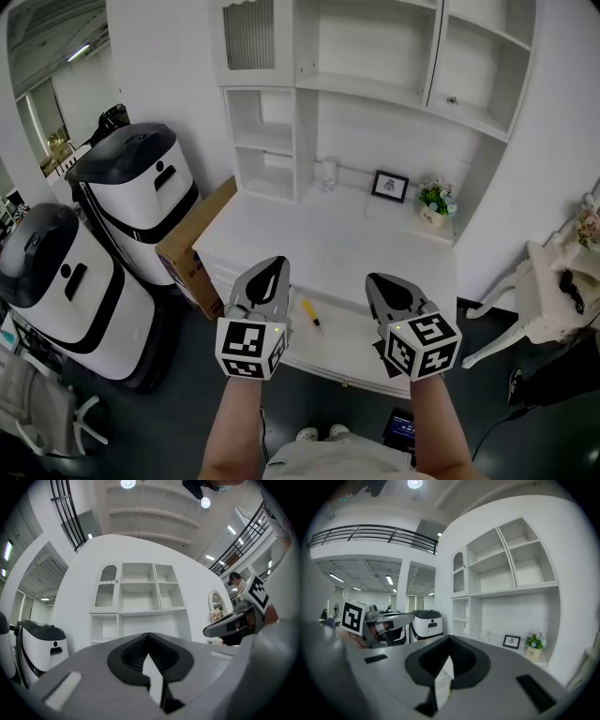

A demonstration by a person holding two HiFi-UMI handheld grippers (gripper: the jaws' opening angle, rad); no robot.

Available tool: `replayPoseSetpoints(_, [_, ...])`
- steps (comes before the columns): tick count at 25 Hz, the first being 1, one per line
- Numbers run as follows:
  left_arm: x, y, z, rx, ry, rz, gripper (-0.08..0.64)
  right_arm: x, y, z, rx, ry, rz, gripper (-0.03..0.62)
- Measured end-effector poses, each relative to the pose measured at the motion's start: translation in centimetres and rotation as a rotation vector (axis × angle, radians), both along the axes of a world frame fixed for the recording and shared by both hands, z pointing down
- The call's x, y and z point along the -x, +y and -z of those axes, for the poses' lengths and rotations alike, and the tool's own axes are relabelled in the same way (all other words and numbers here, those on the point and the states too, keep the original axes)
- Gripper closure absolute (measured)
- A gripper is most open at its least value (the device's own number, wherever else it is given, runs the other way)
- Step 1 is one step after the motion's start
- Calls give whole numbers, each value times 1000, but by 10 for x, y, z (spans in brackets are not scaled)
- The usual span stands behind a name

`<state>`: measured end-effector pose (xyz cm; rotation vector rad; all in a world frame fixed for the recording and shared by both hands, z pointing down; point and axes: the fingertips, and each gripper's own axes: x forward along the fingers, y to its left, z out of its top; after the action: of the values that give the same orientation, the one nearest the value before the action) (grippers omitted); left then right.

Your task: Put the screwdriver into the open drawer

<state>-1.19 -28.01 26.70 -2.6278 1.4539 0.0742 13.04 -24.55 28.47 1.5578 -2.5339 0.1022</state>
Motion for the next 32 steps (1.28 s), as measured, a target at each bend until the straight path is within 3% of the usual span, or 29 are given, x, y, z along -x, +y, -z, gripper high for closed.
replayPoseSetpoints(18, [-33, 7, 74, -84, 8, 18, 552, -29, 5, 106, -226, 71, -17, 584])
replayPoseSetpoints(32, [-38, 19, 126, -178, 31, 18, 552, -65, 23, 158, -356, 52, -105, 586])
